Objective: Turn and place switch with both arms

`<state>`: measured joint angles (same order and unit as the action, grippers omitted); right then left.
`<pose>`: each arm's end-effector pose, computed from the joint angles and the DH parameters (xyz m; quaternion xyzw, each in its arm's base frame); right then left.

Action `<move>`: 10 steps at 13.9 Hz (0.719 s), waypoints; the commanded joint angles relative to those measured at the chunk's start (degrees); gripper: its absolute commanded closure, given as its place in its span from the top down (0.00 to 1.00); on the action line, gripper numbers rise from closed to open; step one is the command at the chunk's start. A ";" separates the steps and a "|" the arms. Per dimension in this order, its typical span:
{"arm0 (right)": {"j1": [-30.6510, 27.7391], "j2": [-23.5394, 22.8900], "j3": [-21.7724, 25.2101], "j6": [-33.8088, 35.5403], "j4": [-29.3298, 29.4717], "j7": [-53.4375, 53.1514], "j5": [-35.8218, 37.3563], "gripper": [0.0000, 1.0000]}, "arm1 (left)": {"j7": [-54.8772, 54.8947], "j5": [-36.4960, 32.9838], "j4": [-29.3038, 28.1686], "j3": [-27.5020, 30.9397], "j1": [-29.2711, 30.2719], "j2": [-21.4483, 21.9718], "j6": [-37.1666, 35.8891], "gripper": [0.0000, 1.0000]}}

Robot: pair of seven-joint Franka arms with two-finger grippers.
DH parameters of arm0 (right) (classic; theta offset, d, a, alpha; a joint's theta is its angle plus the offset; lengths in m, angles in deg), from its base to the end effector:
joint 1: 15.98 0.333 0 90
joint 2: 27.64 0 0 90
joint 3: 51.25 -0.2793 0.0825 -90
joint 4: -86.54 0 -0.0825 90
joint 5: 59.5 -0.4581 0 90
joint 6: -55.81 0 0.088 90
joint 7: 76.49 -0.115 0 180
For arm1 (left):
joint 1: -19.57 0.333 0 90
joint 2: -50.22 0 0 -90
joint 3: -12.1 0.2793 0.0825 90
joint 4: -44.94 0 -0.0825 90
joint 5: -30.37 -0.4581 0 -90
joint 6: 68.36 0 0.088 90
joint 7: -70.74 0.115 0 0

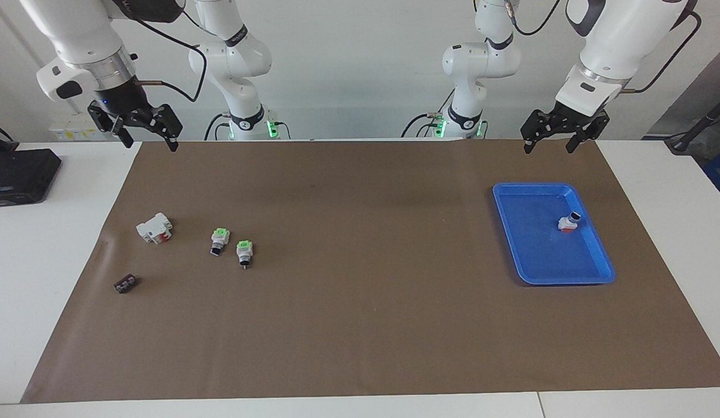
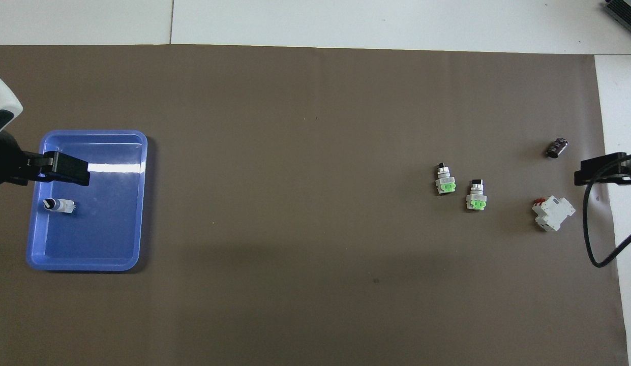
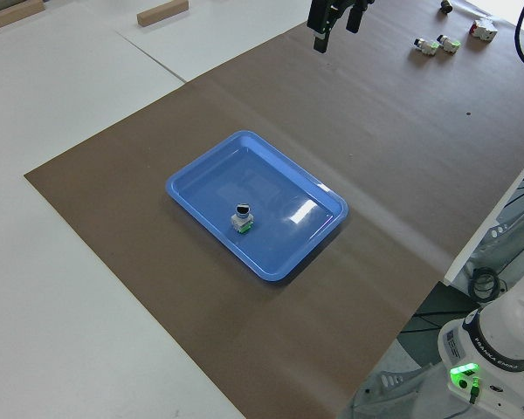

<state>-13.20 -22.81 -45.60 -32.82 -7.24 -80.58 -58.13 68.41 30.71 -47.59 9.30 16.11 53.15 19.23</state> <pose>0.6017 -0.0349 0.5934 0.9981 -0.0608 -0.0029 0.0078 0.6058 -0.0677 0.5838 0.9993 -0.0343 -0.0176 0.0004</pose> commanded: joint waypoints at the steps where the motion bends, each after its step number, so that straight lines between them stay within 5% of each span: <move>1: -0.05 1.67 -0.29 -0.49 -2.36 0.14 -0.84 1.00 | 0.22 0.63 -1.77 0.07 0.29 1.64 0.39 1.00; 7: -0.05 5.89 -0.55 -14.18 -15.89 4.61 -0.93 1.00 | 0.22 0.63 -1.77 0.07 0.29 1.64 0.39 1.00; 10: 0.12 5.01 -0.55 -28.40 -26.24 4.79 -1.02 1.00 | 0.22 0.63 -1.77 0.07 0.38 1.64 0.39 1.00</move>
<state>-12.83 -19.27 -45.92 -53.12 -25.01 -77.22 -58.25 68.41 30.71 -47.59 9.30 16.11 53.15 19.23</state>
